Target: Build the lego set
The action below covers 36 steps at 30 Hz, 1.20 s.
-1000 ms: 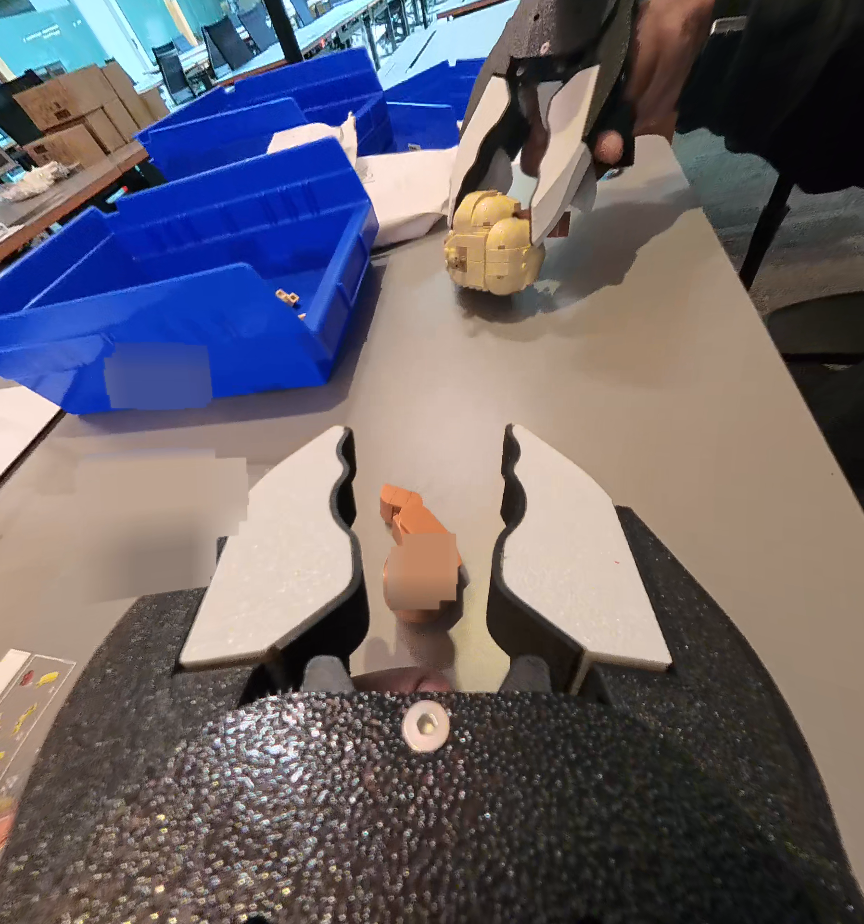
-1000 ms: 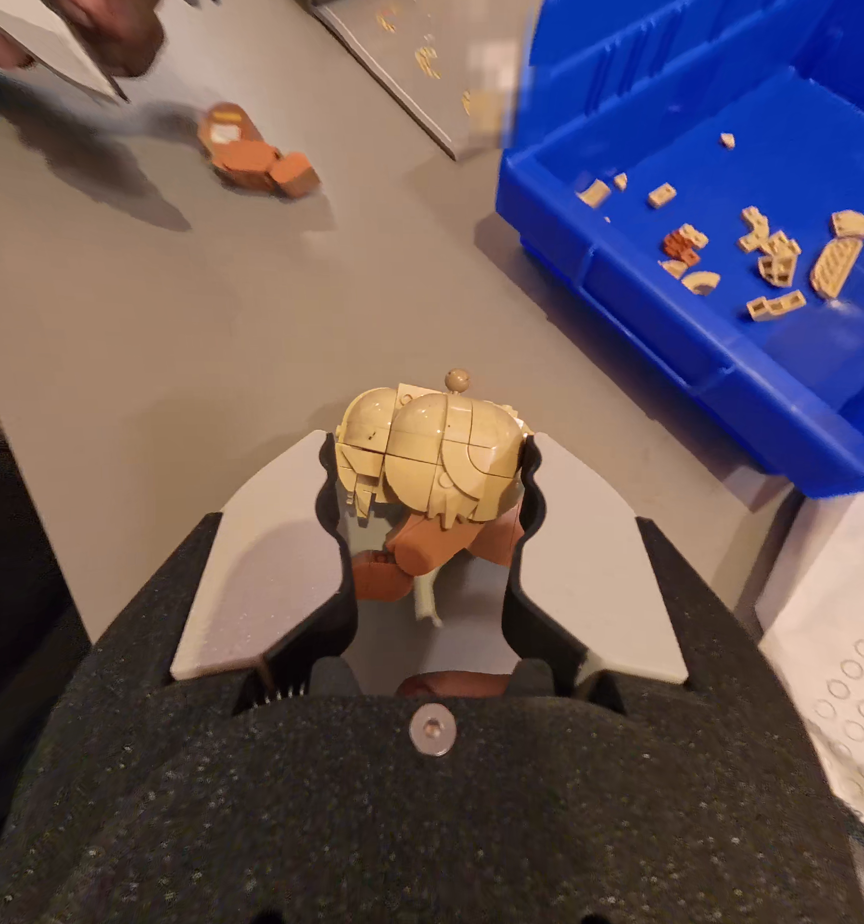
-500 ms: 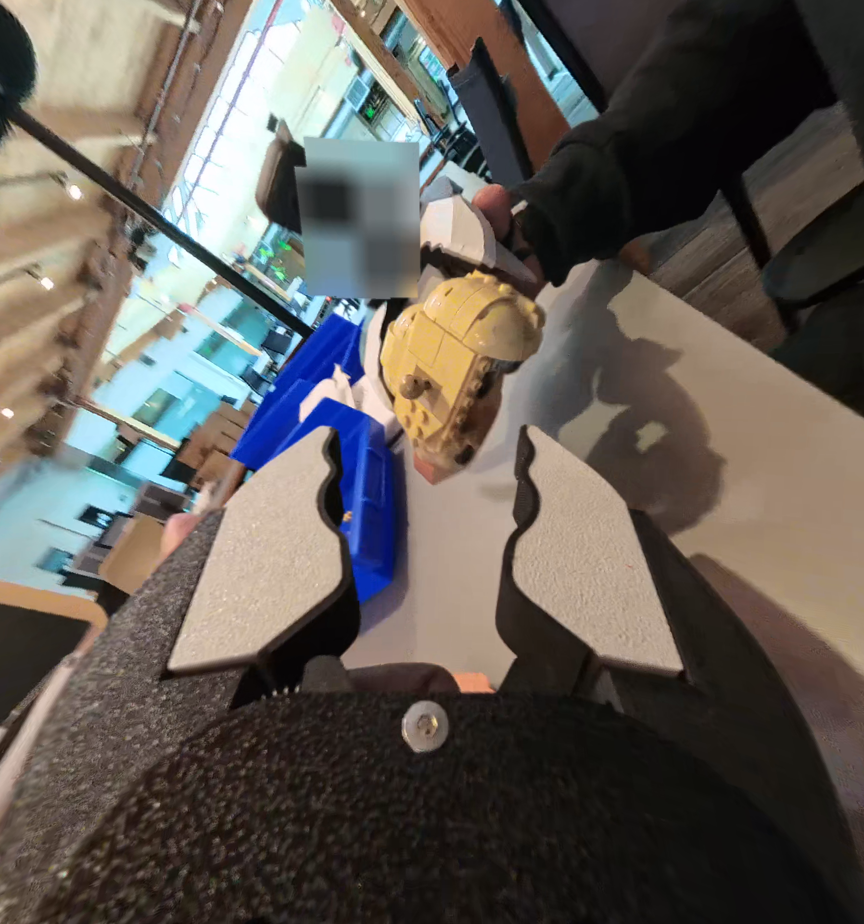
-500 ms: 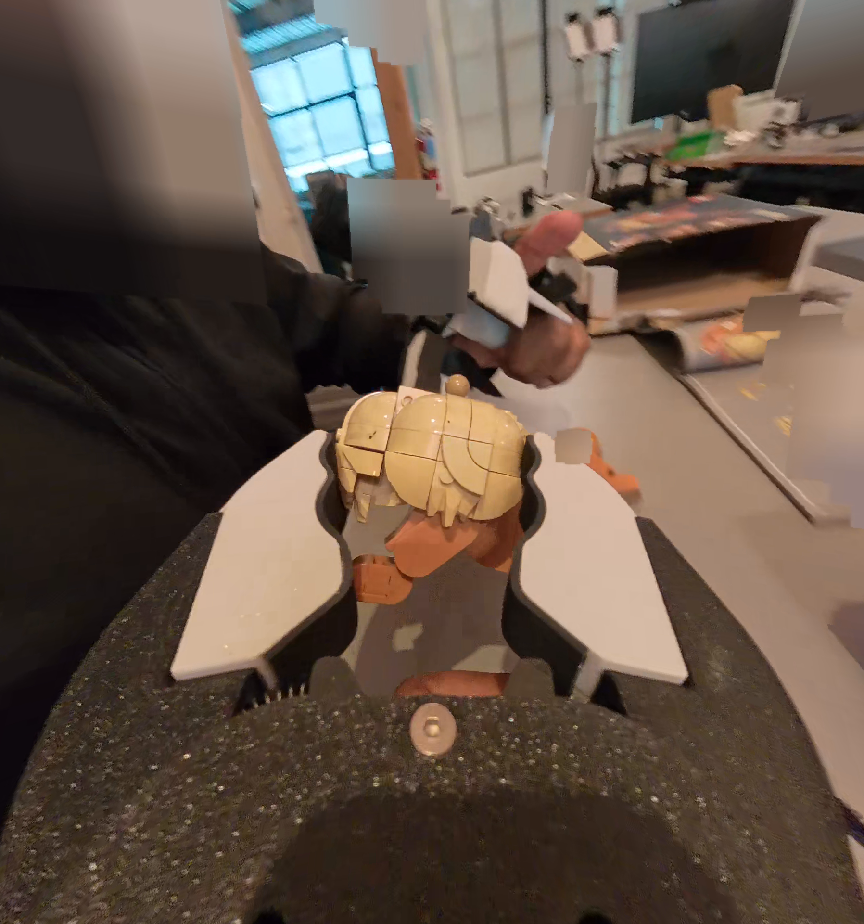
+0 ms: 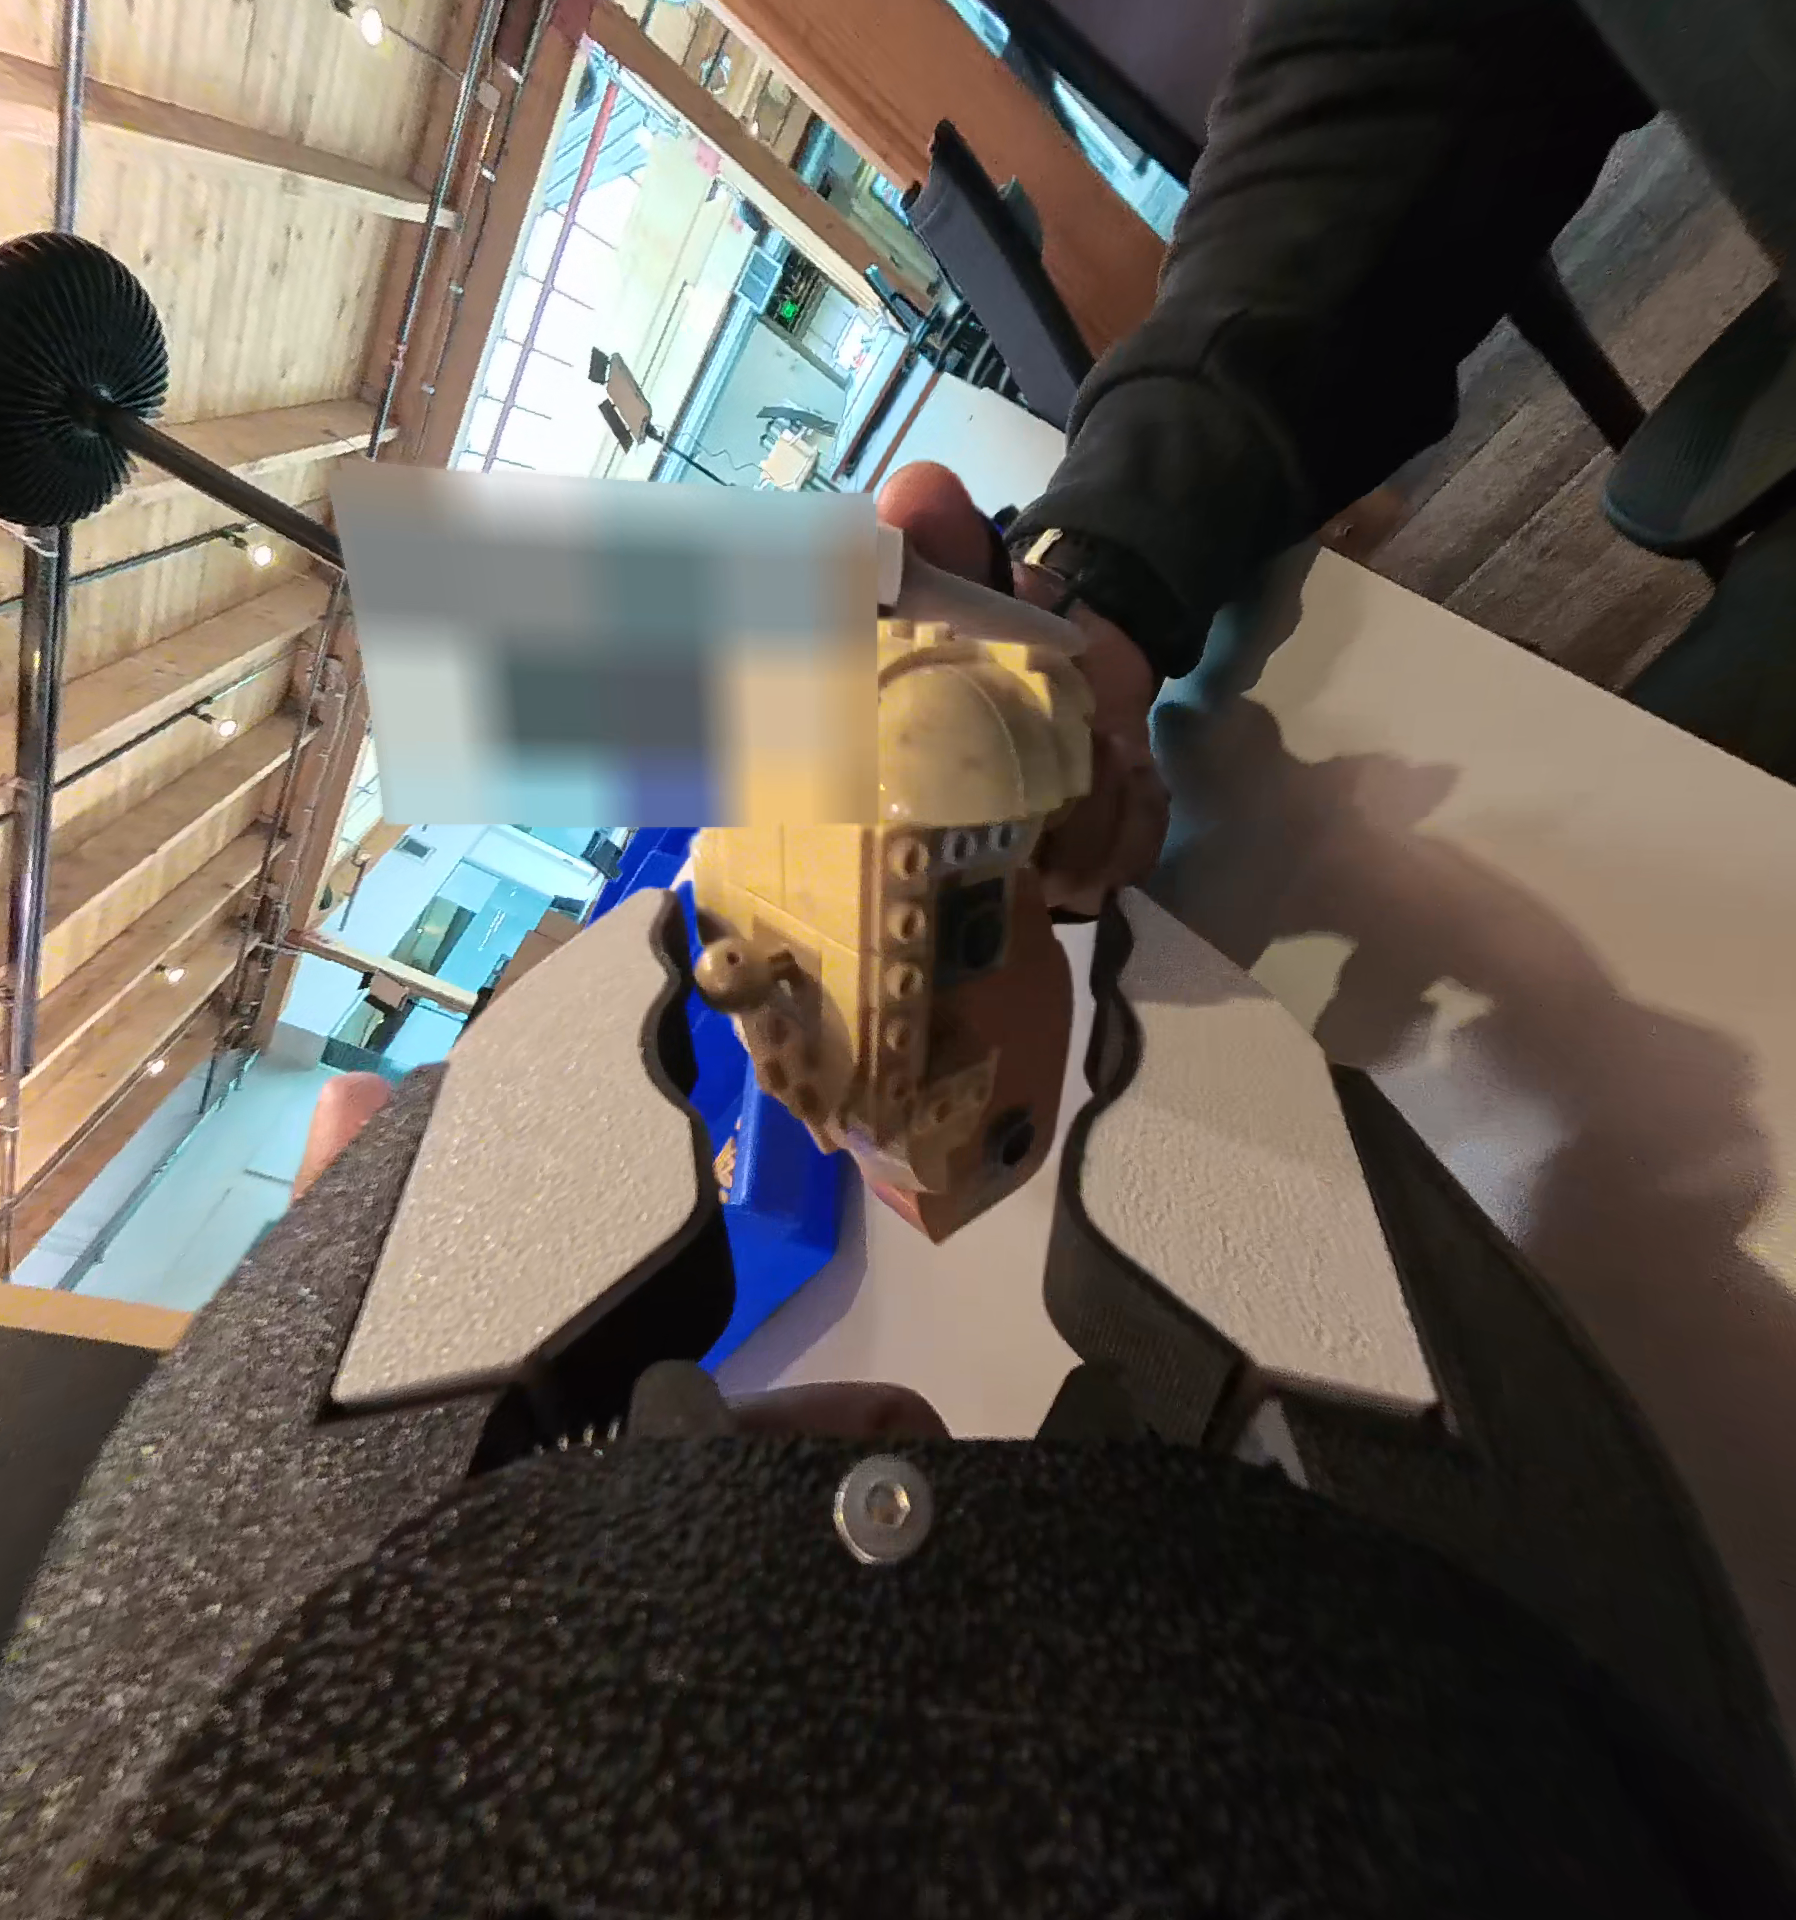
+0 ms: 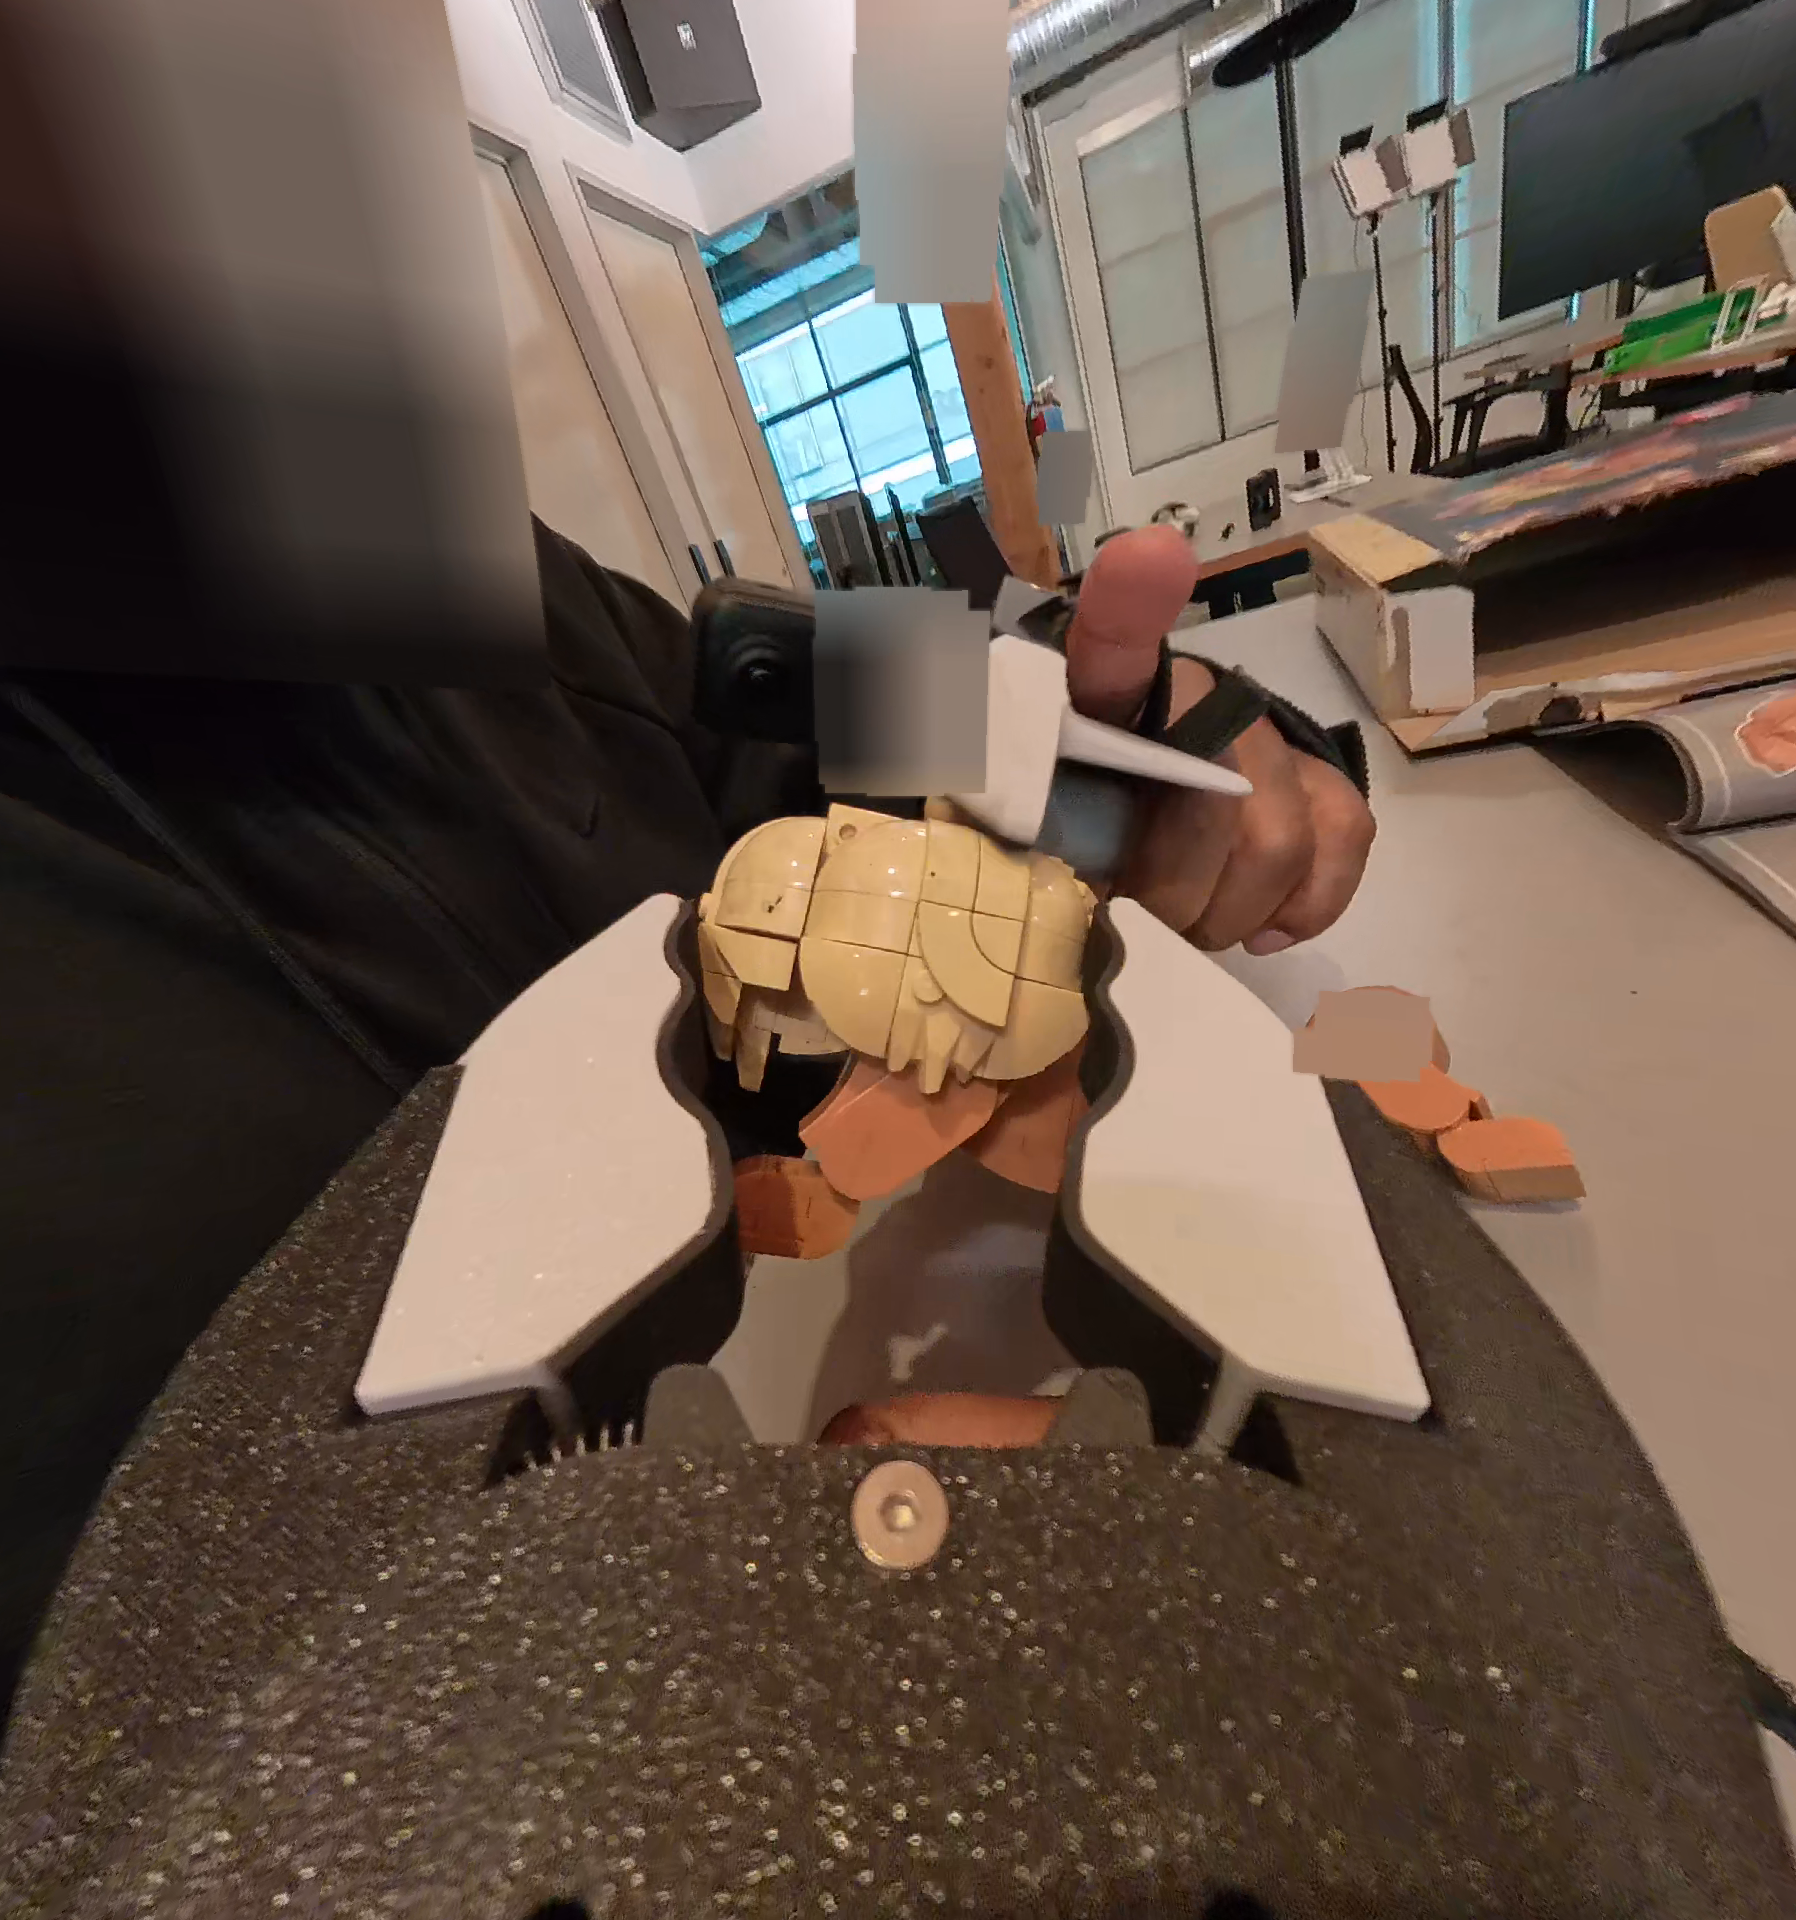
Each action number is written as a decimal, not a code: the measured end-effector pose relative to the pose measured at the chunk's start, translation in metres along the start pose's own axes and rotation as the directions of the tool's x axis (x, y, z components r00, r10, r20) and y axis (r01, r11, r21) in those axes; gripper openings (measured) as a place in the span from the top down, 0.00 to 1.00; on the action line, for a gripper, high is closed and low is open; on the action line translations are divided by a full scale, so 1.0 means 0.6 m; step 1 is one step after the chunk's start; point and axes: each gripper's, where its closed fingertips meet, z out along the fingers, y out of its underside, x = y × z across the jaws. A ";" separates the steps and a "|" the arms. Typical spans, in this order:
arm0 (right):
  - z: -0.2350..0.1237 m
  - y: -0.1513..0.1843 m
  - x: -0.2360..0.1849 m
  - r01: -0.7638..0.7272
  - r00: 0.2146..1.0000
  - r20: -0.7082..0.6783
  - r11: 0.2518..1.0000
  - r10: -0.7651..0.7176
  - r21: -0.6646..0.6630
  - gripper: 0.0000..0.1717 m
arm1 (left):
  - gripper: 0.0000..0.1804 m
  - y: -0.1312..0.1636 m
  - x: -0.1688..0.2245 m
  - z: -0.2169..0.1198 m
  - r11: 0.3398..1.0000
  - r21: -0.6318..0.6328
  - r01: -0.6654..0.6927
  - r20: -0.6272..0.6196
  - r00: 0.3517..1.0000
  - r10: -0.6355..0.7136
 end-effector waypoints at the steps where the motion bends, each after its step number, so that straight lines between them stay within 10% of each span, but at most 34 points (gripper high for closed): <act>1: 0.004 0.007 0.002 -0.004 1.000 -0.003 1.000 0.004 -0.019 0.59 | 0.63 0.000 0.002 0.001 1.000 0.000 -0.003 0.000 1.000 0.003; 14: -0.055 -0.016 0.042 0.121 0.965 -0.232 0.992 -0.125 -0.033 0.60 | 0.64 0.056 0.011 0.002 0.929 -0.258 0.264 -0.113 0.947 -0.300; 22: -0.127 -0.023 0.031 0.516 0.680 -0.416 0.797 -0.604 -0.314 0.61 | 0.64 0.083 0.017 0.022 0.740 -0.577 0.345 -0.341 0.722 -0.602; 29: -0.152 0.020 0.039 0.480 0.625 -0.405 0.738 -0.667 -0.475 0.62 | 0.64 0.116 0.045 0.067 0.606 -0.767 0.212 -0.467 0.463 -0.753; 36: -0.164 0.074 0.059 0.369 0.700 -0.356 0.740 -0.619 -0.562 0.62 | 0.64 0.139 0.072 0.113 0.555 -0.822 0.129 -0.491 0.334 -0.805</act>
